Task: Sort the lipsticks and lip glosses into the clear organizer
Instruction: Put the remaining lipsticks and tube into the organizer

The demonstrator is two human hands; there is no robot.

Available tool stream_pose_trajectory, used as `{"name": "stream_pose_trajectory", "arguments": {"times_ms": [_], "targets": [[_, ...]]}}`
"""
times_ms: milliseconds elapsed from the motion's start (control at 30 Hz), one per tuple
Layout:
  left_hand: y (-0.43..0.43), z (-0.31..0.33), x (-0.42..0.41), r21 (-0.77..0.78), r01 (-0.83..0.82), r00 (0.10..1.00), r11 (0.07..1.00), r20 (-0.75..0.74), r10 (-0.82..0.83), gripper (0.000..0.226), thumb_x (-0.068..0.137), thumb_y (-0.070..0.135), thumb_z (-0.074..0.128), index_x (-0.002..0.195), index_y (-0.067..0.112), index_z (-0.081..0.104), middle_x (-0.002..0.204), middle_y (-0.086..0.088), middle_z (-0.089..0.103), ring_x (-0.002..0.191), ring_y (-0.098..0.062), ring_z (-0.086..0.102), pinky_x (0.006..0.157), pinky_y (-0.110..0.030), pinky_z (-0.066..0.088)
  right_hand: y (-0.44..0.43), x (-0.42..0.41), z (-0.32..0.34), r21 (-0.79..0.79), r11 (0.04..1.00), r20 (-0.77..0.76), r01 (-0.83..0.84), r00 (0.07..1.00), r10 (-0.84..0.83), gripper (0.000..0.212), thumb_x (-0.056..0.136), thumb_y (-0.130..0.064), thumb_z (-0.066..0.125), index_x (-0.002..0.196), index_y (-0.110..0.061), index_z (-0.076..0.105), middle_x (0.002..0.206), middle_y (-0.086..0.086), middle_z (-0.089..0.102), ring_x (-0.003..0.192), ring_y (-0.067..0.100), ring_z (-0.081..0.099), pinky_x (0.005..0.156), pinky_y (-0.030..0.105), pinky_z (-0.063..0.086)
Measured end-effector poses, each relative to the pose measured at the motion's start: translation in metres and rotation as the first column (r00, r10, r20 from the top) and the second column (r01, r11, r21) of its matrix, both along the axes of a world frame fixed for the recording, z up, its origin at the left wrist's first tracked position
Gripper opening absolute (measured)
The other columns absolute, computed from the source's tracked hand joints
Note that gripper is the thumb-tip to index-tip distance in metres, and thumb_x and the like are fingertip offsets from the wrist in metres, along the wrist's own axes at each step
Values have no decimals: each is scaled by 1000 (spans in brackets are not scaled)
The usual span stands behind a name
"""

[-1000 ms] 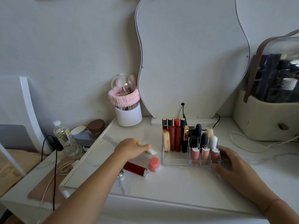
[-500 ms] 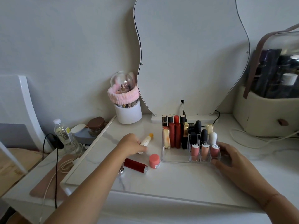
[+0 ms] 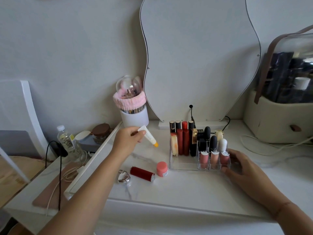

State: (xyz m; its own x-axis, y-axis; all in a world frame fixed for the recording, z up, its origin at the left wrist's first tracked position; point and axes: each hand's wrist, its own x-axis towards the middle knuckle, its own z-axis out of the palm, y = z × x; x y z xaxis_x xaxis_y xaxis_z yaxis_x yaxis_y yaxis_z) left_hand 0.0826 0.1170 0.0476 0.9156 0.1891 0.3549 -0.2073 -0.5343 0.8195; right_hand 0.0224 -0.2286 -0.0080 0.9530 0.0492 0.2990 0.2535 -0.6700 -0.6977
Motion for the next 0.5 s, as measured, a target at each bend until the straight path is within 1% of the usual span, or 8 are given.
{"name": "stream_pose_trajectory", "arguments": {"times_ms": [67,133,200,300,400,467,500], "targets": [[-8,16,-5,-47,52,997,998,63,-49,20,80,20,70,70,37,70,63,2,66,59,-8,60,71,-35,52,0,0,0,0,1000,1,0,1000,0,50,78,-23,71,123,-28,51,112,-8,60,100,9,57,82,23,39],[-19,28,-11,-83,125,988,989,101,-117,14,76,21,74,73,35,73,66,3,70,63,-8,61,71,-33,52,-1,0,-1,5,1000,2,-6,1000,6,49,78,-23,70,123,-28,52,112,-8,60,101,9,57,82,23,40],[-33,34,-16,-96,203,976,975,105,-193,12,74,21,75,76,33,73,68,6,71,65,-8,63,70,-26,52,-1,1,-1,10,1000,-1,-9,1000,9,48,78,-22,70,123,-28,52,112,-7,60,101,9,57,83,24,40],[-51,31,-19,-120,285,957,951,87,-276,13,73,16,76,75,29,74,71,6,73,66,-8,64,68,-19,52,-1,1,-2,2,1000,7,-4,1000,4,49,78,-23,70,123,-28,52,111,-8,60,99,8,57,81,22,39],[-60,21,-17,-76,260,965,963,51,-257,12,72,15,78,76,25,73,71,4,73,66,-11,66,69,-25,54,-2,1,-2,8,1000,4,-5,1000,5,50,78,-23,70,123,-30,51,112,-10,59,99,6,57,79,20,38],[-62,15,-15,-11,208,978,978,9,-207,12,71,18,79,81,20,73,76,0,74,71,-18,68,72,-32,55,-2,2,-3,10,1000,2,-9,1000,9,50,78,-23,70,124,-29,51,112,-10,59,100,6,57,78,18,38],[-63,13,-14,16,186,982,982,-5,-186,13,70,18,79,81,18,73,77,-3,73,73,-20,68,72,-33,55,-2,2,-3,10,1000,2,-10,1000,10,50,78,-23,70,124,-29,51,112,-10,59,100,6,57,78,18,38]]}}
